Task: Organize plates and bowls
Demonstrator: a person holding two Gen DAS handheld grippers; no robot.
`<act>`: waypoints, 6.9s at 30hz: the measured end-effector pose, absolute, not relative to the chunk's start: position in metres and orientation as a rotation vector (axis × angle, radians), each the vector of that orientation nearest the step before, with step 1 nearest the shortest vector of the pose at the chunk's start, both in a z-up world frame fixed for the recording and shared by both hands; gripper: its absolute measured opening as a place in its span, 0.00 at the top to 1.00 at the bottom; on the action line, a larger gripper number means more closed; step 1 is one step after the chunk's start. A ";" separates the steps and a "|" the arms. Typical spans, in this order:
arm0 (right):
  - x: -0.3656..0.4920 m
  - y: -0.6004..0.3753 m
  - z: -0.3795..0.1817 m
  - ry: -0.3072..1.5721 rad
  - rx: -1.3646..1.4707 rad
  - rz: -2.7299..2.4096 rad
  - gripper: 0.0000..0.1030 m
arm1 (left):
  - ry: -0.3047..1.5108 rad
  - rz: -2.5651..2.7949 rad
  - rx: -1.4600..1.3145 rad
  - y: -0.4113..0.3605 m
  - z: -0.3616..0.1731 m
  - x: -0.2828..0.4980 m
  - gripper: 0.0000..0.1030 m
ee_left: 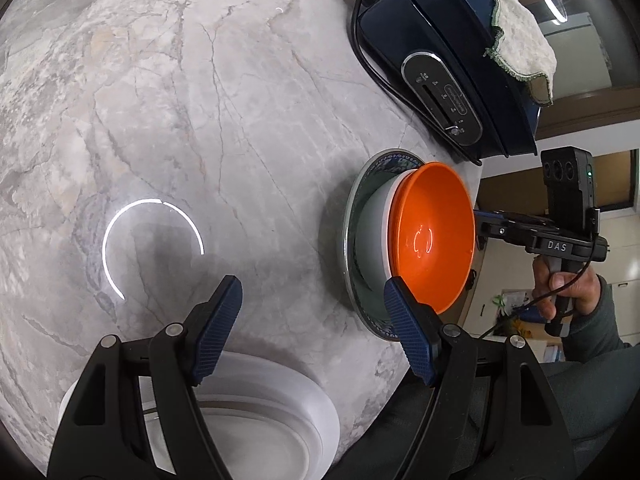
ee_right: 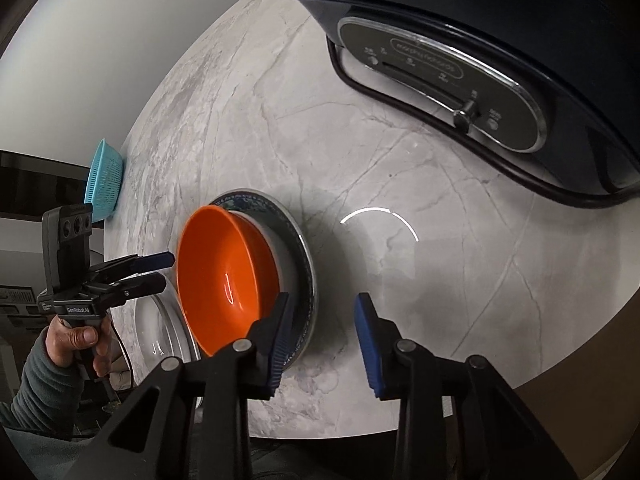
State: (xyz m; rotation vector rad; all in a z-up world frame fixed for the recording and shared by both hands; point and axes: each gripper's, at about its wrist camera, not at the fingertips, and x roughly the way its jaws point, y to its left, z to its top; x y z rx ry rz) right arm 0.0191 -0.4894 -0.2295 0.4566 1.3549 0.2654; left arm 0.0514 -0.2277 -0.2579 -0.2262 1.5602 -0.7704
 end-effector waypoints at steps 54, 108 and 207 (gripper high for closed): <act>0.026 -0.467 -0.264 1.335 0.427 0.379 0.90 | 1.524 -0.613 0.054 -0.305 -0.257 0.033 0.89; -0.022 -0.207 -0.185 1.284 0.075 0.783 0.90 | 1.376 -0.173 -0.375 0.012 -0.157 -0.124 0.92; -0.077 -0.253 -0.105 0.985 0.069 0.469 0.00 | 1.007 0.151 -0.313 -0.021 -0.031 -0.191 0.24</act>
